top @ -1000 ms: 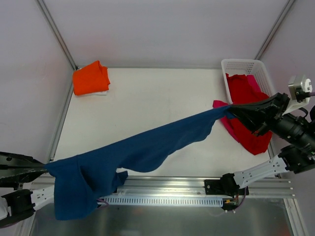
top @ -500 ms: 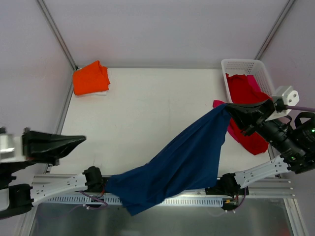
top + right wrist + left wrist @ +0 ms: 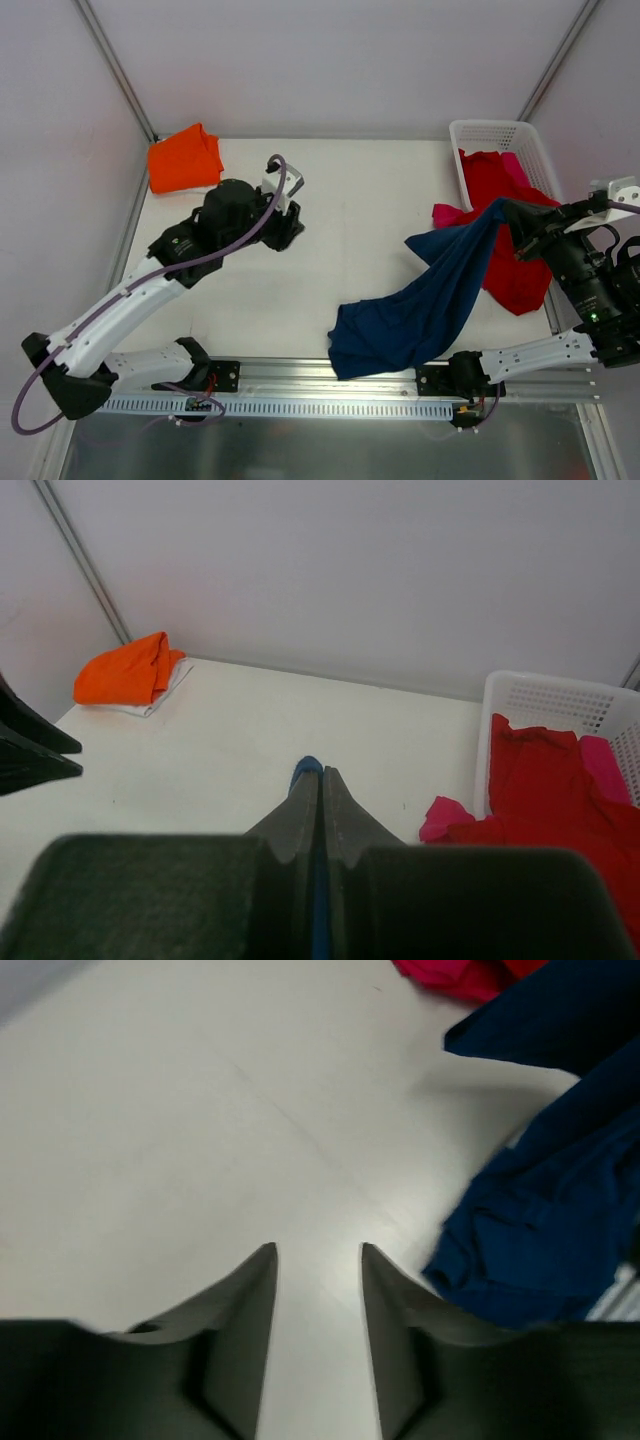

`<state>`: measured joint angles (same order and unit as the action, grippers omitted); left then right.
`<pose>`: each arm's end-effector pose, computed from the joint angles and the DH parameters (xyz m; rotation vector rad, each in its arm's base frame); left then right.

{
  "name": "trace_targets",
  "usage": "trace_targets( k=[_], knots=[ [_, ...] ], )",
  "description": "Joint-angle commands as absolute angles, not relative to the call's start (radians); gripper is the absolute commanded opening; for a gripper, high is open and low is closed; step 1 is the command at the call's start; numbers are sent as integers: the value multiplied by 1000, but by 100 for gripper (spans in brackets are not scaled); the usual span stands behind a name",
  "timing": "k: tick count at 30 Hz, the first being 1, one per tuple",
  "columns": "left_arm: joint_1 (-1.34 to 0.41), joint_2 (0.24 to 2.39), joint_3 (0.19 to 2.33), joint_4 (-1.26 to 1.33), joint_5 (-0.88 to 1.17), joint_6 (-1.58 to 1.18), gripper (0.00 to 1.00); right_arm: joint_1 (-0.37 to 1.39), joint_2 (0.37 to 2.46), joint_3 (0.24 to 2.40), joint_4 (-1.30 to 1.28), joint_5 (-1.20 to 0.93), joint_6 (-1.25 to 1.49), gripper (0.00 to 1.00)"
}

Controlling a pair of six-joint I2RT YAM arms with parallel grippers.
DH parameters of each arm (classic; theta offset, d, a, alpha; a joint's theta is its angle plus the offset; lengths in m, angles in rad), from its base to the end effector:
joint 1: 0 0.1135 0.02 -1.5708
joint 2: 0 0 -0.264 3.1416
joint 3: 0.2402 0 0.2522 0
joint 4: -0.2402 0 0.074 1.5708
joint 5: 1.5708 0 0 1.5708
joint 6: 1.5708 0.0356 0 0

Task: Fold and stack the t-shirts
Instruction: Flatten out the tshirt

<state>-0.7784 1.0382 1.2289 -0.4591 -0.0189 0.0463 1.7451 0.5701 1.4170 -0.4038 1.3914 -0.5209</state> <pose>0.1577 -0.1545 0.4172 0.7363 1.7167 -0.4930 0.0366 -0.0061 0.5137 -0.3127 1.4645 0.2037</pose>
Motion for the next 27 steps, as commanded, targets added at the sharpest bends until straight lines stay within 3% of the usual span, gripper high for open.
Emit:
trace_targets(
  k=[1,2,4,8,11,17,21,24,25,27],
  knots=[
    [-776,1197,1168,-404,84,-155,47,1744,555,1405,-354,1428,-563,0],
    [-776,1236,1149,-382,93,-243,58,1744,551,1399,-354,1431,-560,0],
    [-778,1322,1070,-310,182,-325,67,1746,540,1384,-356,1439,-549,1],
    [-790,1339,809,297,420,-608,82,1747,538,1370,-374,1453,-531,1],
    [-842,1387,764,330,361,-670,81,1746,555,1377,-373,1471,-546,0],
    [-1107,1385,742,362,146,-750,80,1746,687,1501,-379,1473,-635,0],
    [-1158,1313,718,464,199,-713,80,1761,897,1795,-506,1409,-698,1],
    [-1158,1223,666,647,350,-661,84,1764,1004,2006,-797,1165,-664,0],
    [-1157,1188,655,726,391,-658,85,1764,1091,2173,-981,990,-663,0],
    [-1158,1157,641,768,470,-658,86,1778,1112,2217,-1025,806,-719,1]
  ],
)
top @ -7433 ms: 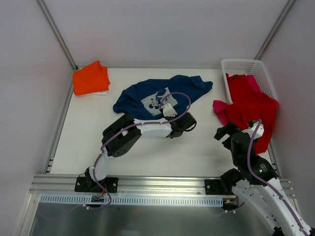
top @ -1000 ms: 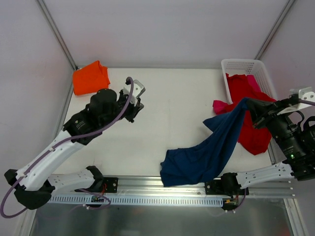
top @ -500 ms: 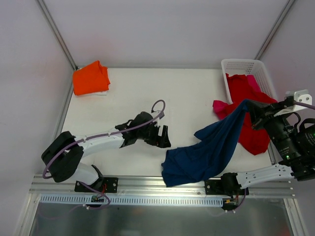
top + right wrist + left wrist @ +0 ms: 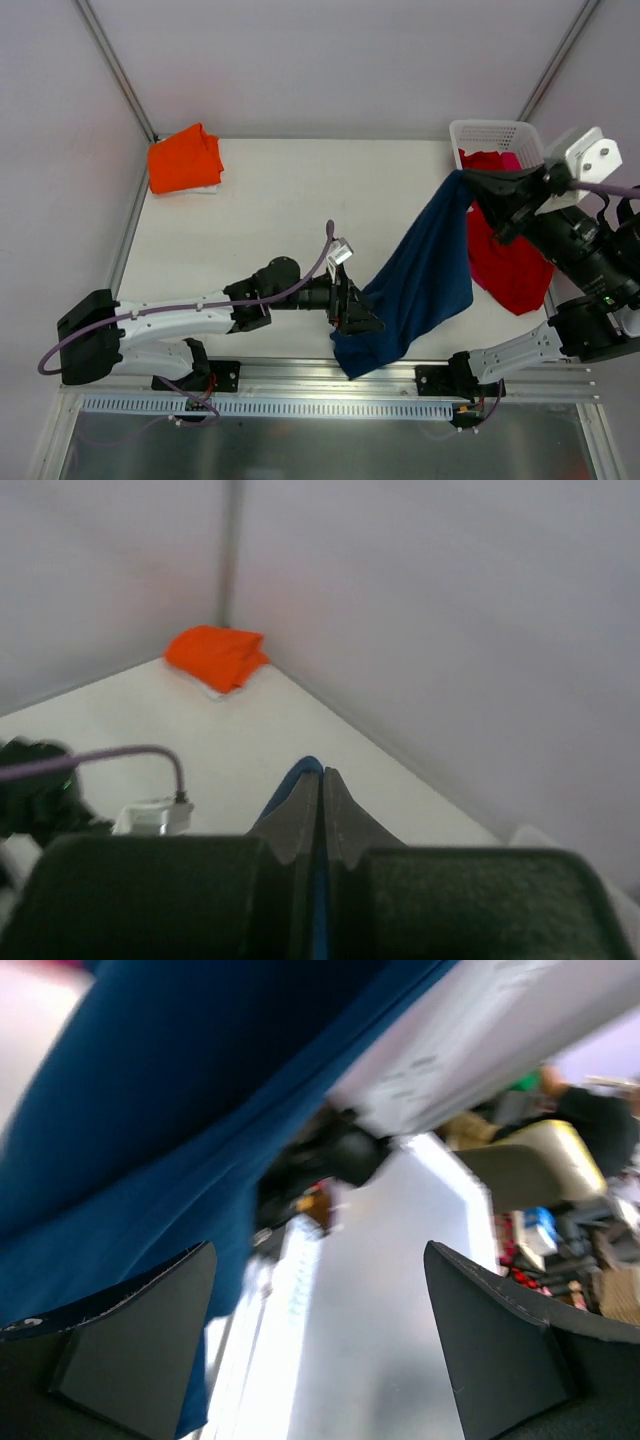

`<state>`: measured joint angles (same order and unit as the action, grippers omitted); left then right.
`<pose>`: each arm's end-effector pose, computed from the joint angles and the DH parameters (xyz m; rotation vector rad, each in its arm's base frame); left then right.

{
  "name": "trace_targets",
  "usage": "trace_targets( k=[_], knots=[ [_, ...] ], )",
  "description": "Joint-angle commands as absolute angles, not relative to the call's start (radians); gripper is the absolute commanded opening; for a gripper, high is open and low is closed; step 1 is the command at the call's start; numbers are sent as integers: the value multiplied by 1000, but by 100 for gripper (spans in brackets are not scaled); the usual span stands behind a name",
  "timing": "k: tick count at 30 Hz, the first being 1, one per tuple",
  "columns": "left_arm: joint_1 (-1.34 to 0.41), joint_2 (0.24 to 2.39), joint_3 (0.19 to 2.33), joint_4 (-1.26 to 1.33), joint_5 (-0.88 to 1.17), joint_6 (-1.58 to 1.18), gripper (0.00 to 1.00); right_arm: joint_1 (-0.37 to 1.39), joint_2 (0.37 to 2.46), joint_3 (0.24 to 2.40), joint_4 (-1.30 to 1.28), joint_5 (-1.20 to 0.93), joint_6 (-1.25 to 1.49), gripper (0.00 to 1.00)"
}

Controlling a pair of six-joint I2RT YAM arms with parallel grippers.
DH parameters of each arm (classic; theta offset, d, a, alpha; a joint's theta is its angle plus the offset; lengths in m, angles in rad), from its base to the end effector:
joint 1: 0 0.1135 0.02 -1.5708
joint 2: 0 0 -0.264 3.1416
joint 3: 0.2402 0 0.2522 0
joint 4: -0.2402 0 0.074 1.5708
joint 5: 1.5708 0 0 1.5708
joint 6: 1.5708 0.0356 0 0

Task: Fold and stack the t-shirts
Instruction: Flatten out the tshirt

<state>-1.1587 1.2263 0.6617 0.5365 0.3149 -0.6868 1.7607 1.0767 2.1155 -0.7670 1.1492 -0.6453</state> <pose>0.1011 -0.2589 0.2786 0.7123 1.7373 -1.6163 0.0220 0.0579 0.6112 -0.6974 1.2858 0.1642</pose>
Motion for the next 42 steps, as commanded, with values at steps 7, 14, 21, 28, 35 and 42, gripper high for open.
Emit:
trace_targets(
  k=[7,14,21,28,35,42],
  knots=[
    [-1158,1117,543,911,494,-736,86,1778,977,2073,-1034,63,-807,1],
    [-1255,1065,503,462,209,-670,83,1779,928,2015,-1068,148,-826,0],
    [-1276,1186,531,68,-46,-759,78,1781,1012,1980,-801,892,-970,0],
    [-1342,1224,551,109,-118,-759,78,1779,873,1799,-337,1038,-1268,1],
    [-1384,1249,597,141,-140,-727,78,1781,759,1672,-81,1136,-1463,1],
    [-1391,1261,580,230,-107,-719,78,1787,600,1480,505,1224,-1927,1]
  ],
)
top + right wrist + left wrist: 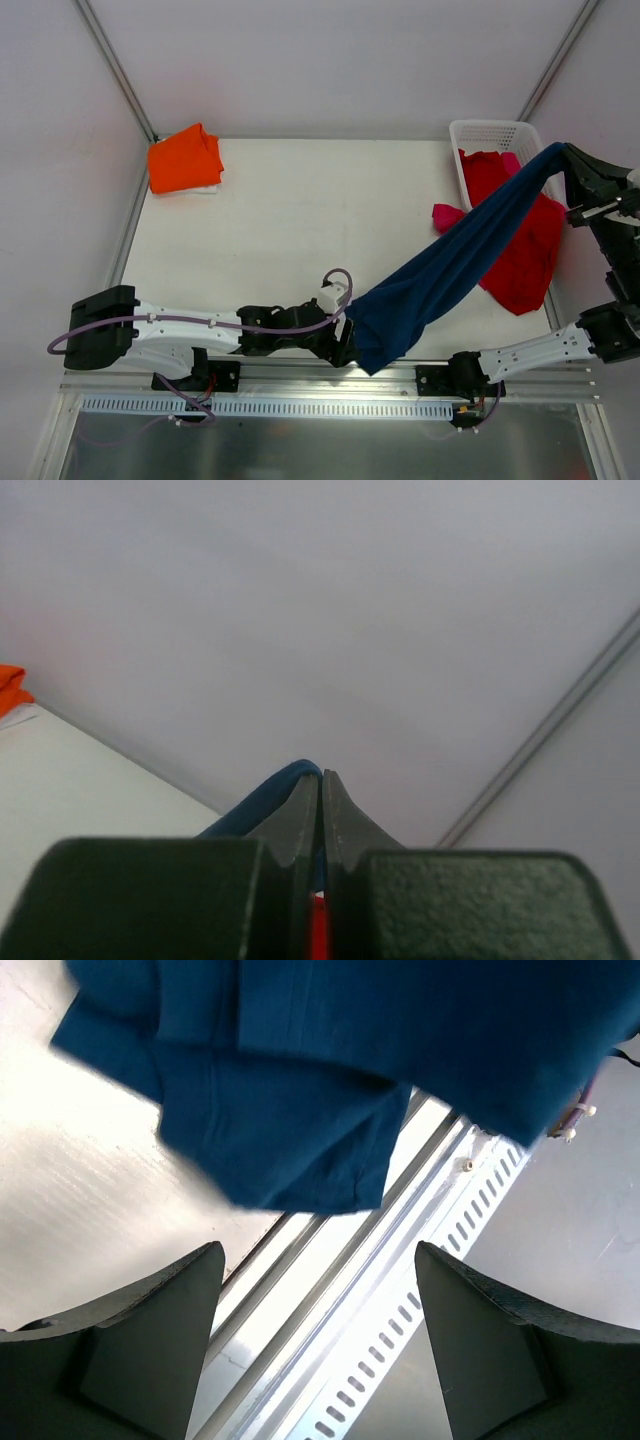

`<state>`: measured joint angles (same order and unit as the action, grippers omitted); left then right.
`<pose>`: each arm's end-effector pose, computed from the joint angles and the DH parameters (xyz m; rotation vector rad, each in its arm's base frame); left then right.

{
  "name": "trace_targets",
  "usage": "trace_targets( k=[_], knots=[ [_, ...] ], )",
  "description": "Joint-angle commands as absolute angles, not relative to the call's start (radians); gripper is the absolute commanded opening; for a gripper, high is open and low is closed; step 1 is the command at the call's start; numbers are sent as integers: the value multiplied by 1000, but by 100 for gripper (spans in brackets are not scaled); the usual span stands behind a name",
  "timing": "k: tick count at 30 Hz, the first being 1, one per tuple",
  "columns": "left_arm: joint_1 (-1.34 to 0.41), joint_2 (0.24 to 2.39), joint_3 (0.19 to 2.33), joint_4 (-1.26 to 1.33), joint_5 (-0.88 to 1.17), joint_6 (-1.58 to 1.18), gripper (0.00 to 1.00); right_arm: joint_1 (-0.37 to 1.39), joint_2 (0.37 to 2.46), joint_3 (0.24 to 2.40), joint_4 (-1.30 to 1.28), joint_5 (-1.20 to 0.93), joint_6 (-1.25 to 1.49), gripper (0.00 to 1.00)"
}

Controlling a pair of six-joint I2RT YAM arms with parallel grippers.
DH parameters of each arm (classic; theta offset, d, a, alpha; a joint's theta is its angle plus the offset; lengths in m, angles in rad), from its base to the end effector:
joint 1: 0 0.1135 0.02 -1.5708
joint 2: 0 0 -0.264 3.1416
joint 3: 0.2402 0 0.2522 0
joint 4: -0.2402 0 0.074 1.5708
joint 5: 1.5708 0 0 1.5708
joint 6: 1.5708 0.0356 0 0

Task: Fold and stack the t-shirts
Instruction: Flatten out the tshirt

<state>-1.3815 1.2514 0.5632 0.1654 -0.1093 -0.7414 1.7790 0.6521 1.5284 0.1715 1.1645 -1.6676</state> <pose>0.0526 -0.2538 0.2003 0.6581 2.2179 -1.1050 0.0393 -0.0276 0.5766 -0.6278 1.0507 -0.2071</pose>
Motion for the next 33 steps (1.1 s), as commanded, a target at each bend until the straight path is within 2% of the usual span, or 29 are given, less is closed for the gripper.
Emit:
trace_targets(
  k=[1,10,13,17,21,25,29,30,33],
  knots=[
    [-1391,1265,587,230,-104,-716,78,1801,580,1479,473,1223,-1887,1],
    [-1391,1302,624,258,-109,-722,77,1884,500,1450,440,1230,-1841,0],
    [-1390,1351,641,388,-89,-736,75,1908,485,1433,440,1230,-1836,0],
    [-1387,1471,637,815,-19,-690,77,1951,492,1440,440,1259,-1855,0],
    [-1329,1620,715,995,47,-696,77,1976,506,1460,440,1267,-1858,1],
    [-1296,1780,805,1113,-101,-791,73,1982,518,1474,440,1273,-1862,1],
    [-1296,1877,972,1004,-259,-781,73,1982,528,1477,440,1279,-1859,1],
    [-1296,1893,1053,908,-277,-776,73,1982,528,1473,440,1281,-1853,0],
    [-1296,1968,1138,852,-324,-761,73,1982,528,1467,440,1293,-1848,1]
  ],
)
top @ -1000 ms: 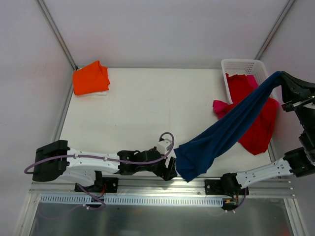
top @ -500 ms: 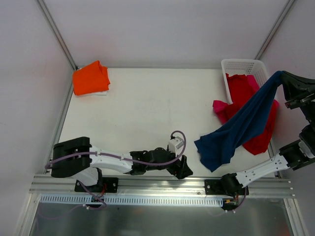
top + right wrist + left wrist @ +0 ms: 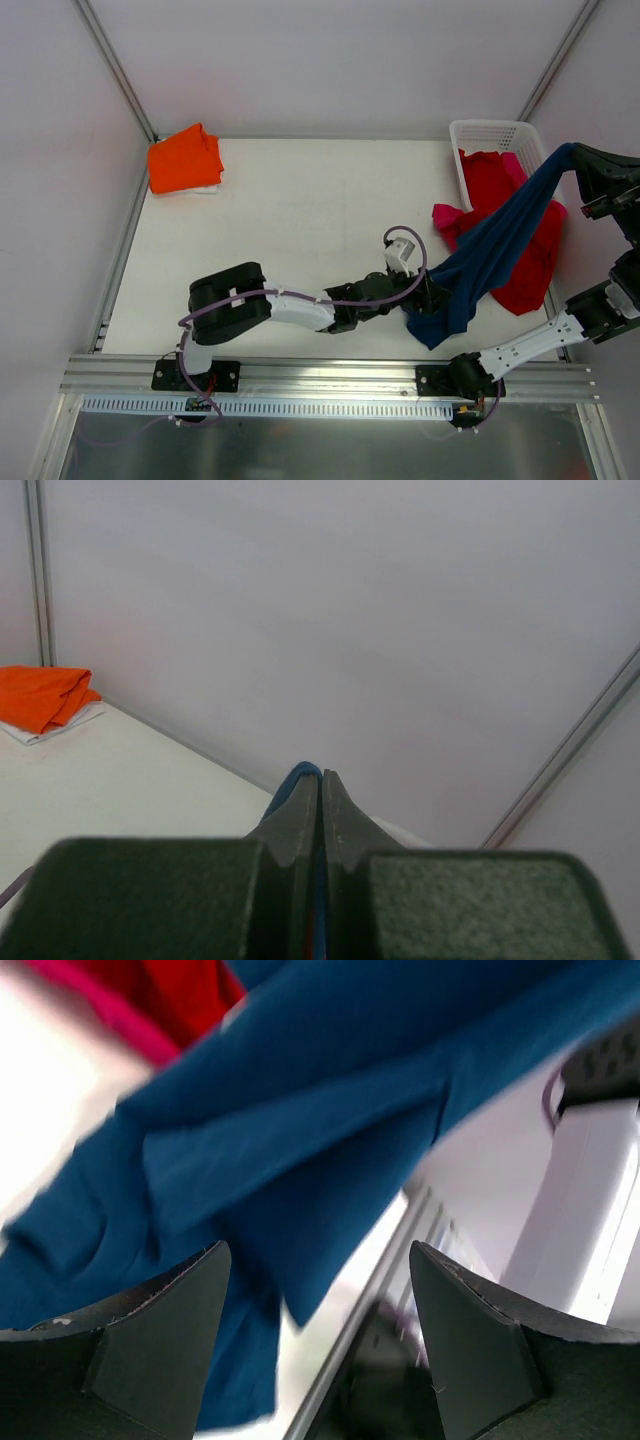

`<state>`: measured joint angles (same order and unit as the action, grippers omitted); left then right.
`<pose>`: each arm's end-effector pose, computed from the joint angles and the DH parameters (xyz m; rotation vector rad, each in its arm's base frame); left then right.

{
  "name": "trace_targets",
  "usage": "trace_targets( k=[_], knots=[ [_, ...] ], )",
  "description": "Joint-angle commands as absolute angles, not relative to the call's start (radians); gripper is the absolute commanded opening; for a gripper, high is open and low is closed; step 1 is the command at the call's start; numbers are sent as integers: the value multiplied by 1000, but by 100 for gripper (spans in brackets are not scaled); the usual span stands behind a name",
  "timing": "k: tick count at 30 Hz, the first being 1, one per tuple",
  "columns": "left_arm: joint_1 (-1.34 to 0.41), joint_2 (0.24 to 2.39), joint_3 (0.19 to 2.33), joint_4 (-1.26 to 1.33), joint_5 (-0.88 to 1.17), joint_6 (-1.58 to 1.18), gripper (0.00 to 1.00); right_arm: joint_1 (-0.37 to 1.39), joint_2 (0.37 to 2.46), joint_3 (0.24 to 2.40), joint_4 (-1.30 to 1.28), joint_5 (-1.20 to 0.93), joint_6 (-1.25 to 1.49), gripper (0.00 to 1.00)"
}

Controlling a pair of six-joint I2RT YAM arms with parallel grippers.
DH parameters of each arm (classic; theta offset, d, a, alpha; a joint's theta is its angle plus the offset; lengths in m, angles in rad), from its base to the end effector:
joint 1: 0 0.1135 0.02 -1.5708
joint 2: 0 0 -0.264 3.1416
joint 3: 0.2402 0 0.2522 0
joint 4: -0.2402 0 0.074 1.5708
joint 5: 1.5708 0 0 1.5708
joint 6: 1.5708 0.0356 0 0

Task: Fold and stack the t-shirts
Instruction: Flatten out the tshirt

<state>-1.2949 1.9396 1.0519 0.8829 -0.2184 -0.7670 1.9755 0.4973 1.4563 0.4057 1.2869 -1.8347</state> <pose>0.1232 -0.4069 0.2071 0.2739 1.7498 -1.4038 0.0721 -0.0815 0.5566 -0.5872 1.1521 -0.0120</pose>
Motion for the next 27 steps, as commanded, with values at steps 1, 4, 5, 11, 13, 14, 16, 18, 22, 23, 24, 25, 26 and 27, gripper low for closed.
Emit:
trace_targets(
  k=[1,4,5,11,13,14,16,18,22,23,24,25,26,27],
  knots=[
    [-1296,1977,1147,853,-330,-759,73,1982,528,1465,440,1299,-1848,0],
    [-1296,2008,1177,828,-333,-773,73,1982,532,1465,440,1308,-1848,1],
    [-1296,2020,1180,831,-322,-773,73,1982,534,1463,440,1313,-1851,1],
    [-1299,2029,1164,723,-331,-824,73,1982,532,1447,440,1328,-1842,0],
    [-1299,2039,1166,671,-341,-867,73,1982,526,1431,439,1336,-1835,0],
    [-1299,2055,1166,670,-336,-877,73,1982,525,1428,440,1338,-1833,0],
    [-1299,2072,1176,679,-324,-887,73,1982,522,1421,440,1339,-1827,0],
    [-1299,2101,1195,677,-302,-884,73,1982,523,1414,440,1344,-1822,0],
    [-1299,2140,1242,676,-287,-880,73,1982,525,1404,440,1350,-1818,1],
    [-1299,2154,1247,683,-285,-881,73,1982,525,1401,440,1354,-1816,1],
    [-1299,2160,1258,686,-285,-881,73,1982,525,1397,440,1358,-1815,1],
    [-1298,2166,1262,692,-284,-881,73,1982,525,1391,440,1359,-1813,0],
    [-1298,2178,1264,704,-279,-879,73,1982,522,1388,439,1362,-1812,1],
    [-1298,2184,1266,734,-275,-879,73,1982,522,1385,440,1362,-1810,1]
  ],
)
